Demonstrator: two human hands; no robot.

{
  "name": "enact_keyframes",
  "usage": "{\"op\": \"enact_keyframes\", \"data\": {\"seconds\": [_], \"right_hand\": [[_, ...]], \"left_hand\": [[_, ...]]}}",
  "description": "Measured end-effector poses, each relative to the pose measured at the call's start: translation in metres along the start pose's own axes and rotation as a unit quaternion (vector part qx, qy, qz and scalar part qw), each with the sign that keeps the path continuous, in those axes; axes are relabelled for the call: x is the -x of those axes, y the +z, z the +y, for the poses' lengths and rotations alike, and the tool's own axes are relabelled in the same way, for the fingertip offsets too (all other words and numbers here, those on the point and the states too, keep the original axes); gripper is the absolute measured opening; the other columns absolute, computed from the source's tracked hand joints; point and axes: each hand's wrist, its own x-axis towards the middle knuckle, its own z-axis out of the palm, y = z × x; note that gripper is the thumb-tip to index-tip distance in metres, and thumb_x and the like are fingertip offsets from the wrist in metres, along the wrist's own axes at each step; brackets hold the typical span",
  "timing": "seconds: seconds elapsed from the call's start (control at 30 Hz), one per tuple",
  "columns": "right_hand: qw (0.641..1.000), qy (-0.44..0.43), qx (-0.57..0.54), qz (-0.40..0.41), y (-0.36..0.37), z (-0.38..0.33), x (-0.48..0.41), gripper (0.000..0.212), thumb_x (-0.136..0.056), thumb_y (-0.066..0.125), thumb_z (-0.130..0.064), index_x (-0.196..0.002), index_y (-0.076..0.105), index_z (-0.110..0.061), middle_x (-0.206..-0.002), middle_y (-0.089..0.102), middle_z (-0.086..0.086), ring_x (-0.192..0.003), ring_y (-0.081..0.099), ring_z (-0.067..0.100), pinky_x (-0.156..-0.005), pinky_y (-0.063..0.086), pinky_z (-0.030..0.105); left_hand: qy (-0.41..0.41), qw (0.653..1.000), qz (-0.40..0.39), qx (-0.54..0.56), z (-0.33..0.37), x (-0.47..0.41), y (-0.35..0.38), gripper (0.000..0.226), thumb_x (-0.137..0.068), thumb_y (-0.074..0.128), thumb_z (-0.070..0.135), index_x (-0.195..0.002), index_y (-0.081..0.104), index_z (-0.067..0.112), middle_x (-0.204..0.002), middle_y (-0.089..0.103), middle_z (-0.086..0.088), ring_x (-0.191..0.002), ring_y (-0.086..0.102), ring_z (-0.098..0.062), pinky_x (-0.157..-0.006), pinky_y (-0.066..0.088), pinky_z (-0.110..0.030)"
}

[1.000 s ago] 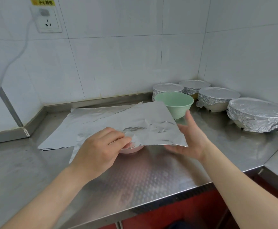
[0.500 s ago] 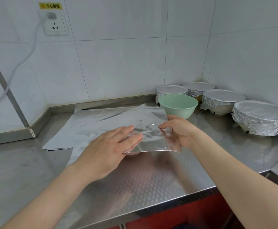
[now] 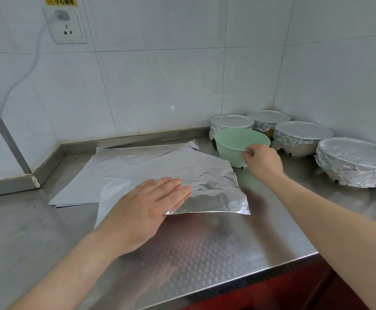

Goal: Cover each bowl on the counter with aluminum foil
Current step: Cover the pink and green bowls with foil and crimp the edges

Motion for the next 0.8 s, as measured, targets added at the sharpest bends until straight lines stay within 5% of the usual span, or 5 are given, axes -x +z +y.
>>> {"op": "enact_keyframes", "data": {"seconds": [0.27, 0.37, 0.43, 0.6, 0.8], "right_hand": [[0.996, -0.006, 0.086, 0.013, -0.017, 0.015, 0.007, 0.024, -0.093, 0.047, -0.022, -0.101, 0.069, -0.017, -0.097, 0.069, 0.014, -0.090, 0.061, 0.038, -0.073, 0.049, 0.036], [0.993, 0.013, 0.117, -0.009, -0.028, 0.009, 0.011, 0.025, -0.093, 0.049, -0.022, -0.109, 0.066, -0.016, -0.108, 0.067, 0.015, -0.098, 0.060, 0.039, -0.076, 0.047, 0.037], [0.988, 0.005, 0.151, -0.010, -0.039, -0.002, 0.019, 0.028, -0.094, 0.050, -0.024, -0.118, 0.062, -0.017, -0.115, 0.065, 0.015, -0.104, 0.059, 0.038, -0.081, 0.047, 0.038], [0.977, -0.207, -0.035, -0.042, -0.067, -0.072, 0.062, 0.023, -0.090, 0.058, -0.017, -0.069, 0.068, -0.016, -0.065, 0.060, 0.006, -0.068, 0.049, 0.029, -0.065, 0.044, 0.027], [0.909, -0.379, -0.018, -0.174, -0.040, -0.099, 0.117, 0.020, -0.091, 0.063, -0.027, -0.093, 0.074, -0.010, -0.094, 0.068, 0.008, -0.088, 0.058, 0.022, -0.081, 0.043, 0.035]], "left_hand": [[0.000, 0.999, -0.033, 0.008, 0.013, -0.005, -0.007, 0.051, -0.098, 0.027, 0.030, -0.148, 0.024, 0.033, -0.151, 0.039, 0.004, -0.138, 0.038, -0.016, -0.113, 0.027, -0.041], [-0.015, 0.995, -0.049, 0.081, 0.016, 0.000, -0.018, 0.061, -0.092, 0.028, 0.057, -0.150, 0.013, 0.045, -0.158, 0.012, 0.020, -0.145, 0.008, 0.001, -0.118, 0.005, -0.029], [-0.049, 0.982, -0.014, 0.181, 0.016, 0.001, -0.027, 0.063, -0.084, 0.041, 0.065, -0.144, 0.032, 0.048, -0.153, 0.023, 0.028, -0.141, 0.015, 0.008, -0.115, 0.008, -0.017], [-0.202, 0.927, 0.169, 0.268, 0.007, -0.008, -0.043, 0.008, -0.084, 0.074, 0.023, -0.087, 0.078, 0.029, -0.086, 0.067, 0.017, -0.087, 0.061, 0.000, -0.077, 0.040, -0.008], [-0.184, 0.954, 0.092, 0.216, 0.006, -0.004, -0.031, 0.010, -0.084, 0.072, 0.028, -0.091, 0.078, 0.032, -0.090, 0.062, 0.019, -0.093, 0.054, -0.006, -0.081, 0.039, -0.016]]}}
